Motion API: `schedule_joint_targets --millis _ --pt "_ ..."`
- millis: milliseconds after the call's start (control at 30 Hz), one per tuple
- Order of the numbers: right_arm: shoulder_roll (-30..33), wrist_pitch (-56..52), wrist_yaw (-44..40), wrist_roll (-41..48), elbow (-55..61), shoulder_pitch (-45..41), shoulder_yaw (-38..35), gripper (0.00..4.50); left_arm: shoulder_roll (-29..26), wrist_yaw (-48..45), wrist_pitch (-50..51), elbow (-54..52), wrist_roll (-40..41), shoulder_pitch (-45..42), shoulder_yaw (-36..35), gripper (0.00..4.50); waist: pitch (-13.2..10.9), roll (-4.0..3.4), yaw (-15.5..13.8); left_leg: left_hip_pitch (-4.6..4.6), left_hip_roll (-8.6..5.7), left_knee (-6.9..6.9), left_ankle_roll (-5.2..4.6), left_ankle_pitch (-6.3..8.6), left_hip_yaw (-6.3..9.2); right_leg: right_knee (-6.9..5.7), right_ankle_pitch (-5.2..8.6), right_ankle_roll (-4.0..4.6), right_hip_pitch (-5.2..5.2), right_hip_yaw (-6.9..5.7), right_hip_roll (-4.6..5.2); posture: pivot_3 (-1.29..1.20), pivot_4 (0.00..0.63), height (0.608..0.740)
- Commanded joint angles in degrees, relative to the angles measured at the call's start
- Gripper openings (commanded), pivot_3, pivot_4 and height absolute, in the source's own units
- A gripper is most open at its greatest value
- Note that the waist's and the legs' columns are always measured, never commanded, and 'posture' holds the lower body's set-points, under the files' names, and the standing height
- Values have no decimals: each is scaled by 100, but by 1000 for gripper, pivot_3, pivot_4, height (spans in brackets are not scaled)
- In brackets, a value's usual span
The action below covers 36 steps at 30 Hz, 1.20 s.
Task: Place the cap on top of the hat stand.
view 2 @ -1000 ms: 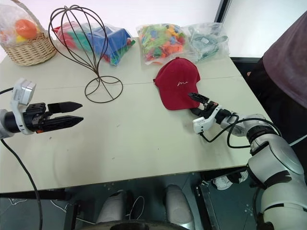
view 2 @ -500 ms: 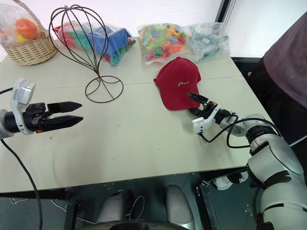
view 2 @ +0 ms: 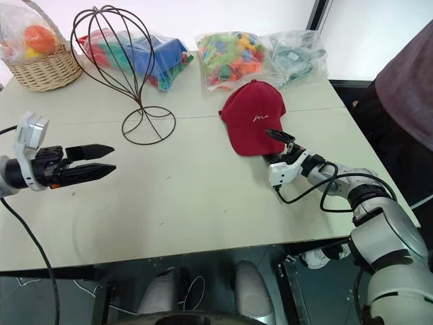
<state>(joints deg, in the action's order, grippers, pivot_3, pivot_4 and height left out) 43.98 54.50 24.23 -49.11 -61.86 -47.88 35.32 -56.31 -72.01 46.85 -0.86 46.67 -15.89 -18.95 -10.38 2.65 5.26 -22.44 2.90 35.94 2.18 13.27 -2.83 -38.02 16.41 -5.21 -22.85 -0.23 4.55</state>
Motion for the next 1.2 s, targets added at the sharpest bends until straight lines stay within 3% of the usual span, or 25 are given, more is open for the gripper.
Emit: schedule_joint_targets --millis 33,100,333,367,500,567,667,767,800,1067,1200 --pt "129 149 -400 382 370 193 -294 4349 -77 -3 -103 -25 -31 -7 -157 4500 0 -1 -11 0 0 0 0 0 0 0 0 0 0 0 0 0 150 740" --pt "193 185 -598 554 564 337 -441 4147 -59 -1 -123 -7 -48 -16 -131 4500 -2 -4 -29 0 -1 0 0 0 0 1 0 0 0 0 1 0 150 740" --pt "483 165 -1167 1161 1357 896 -1049 4147 -57 -18 -190 94 -130 -29 -134 4500 -10 -16 -140 -2 -2 1 0 0 -8 2 0 0 -2 0 2 0 150 740" --pt "540 176 -1349 1466 1483 1006 -1232 4349 -56 12 -190 127 -137 -33 -158 4500 -11 -18 -148 -3 -3 1 0 0 -8 2 0 0 -2 0 5 0 150 740" --pt "541 -548 -2939 3606 2073 1540 -2046 4349 -59 97 -201 218 -149 -21 -243 4500 -16 -22 -181 -6 -6 3 -1 1 -8 5 -1 -2 2 -1 11 0 150 740" --pt "476 -1519 -3821 4728 2701 1856 -2488 4349 -47 138 -223 230 -151 -8 -267 4500 -16 -22 -199 -6 -4 4 -1 1 -8 8 -1 -2 7 -4 10 0 150 740" --pt "288 -2965 -4456 5872 3477 2084 -3146 4349 8 174 -267 261 -182 -23 -230 4500 -18 -25 -199 -5 0 4 -2 1 -3 7 -2 -3 6 -5 10 0 150 740" --pt "240 -3463 -4632 5926 3818 2120 -3459 4349 57 181 -314 298 -231 -71 -144 4500 -23 -34 -214 -4 1 4 -2 1 -2 7 -2 -3 5 -5 9 0 150 740" --pt "240 -3484 -4700 5855 3884 2168 -3500 4147 65 177 -319 316 -239 -102 -122 4500 -23 -34 -230 -5 0 3 -3 2 -3 7 -1 -2 3 -5 9 0 150 740" --pt "125 -3562 -5535 5799 4372 2636 -3547 4147 90 137 -415 428 -309 -187 -23 4500 -24 -35 -296 -17 -3 2 -6 4 -16 12 -1 -2 -5 -8 8 0 150 740" --pt "141 -4348 -6746 6858 5358 3219 -3611 4349 50 117 -458 423 -339 -71 -117 4500 -24 -35 -299 -21 -3 3 -6 4 -14 12 -1 -3 -8 -8 8 0 150 740"
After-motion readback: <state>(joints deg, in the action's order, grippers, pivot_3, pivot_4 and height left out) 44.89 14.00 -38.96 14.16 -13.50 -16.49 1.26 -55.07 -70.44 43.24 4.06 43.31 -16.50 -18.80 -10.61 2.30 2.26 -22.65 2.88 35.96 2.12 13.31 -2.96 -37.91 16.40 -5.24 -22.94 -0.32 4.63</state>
